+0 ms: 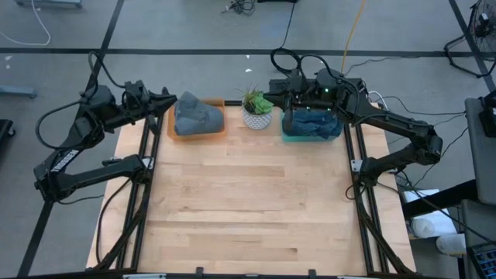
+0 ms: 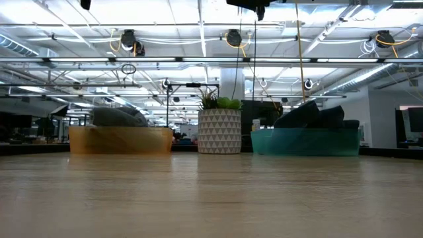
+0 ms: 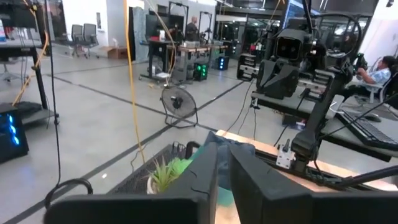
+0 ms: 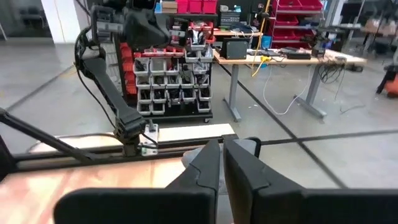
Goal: Pick & Place hat
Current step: Return to Home Position
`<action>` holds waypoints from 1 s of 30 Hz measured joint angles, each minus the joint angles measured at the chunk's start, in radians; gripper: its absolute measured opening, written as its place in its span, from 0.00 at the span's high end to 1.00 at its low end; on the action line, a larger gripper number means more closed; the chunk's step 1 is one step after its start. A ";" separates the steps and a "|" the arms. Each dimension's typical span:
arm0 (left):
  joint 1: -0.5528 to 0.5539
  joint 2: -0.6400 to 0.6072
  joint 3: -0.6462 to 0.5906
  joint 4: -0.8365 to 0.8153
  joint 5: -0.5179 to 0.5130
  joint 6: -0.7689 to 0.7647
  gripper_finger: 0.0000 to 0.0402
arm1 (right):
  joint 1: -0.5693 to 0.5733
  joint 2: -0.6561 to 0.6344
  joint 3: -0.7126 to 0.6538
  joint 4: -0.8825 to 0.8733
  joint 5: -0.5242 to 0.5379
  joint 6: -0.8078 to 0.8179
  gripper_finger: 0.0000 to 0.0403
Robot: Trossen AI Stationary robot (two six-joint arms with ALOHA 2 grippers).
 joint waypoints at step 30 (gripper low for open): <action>0.000 -0.537 -0.193 -0.135 -0.193 0.108 0.99 | -0.120 -0.557 -0.695 0.360 0.053 0.029 0.96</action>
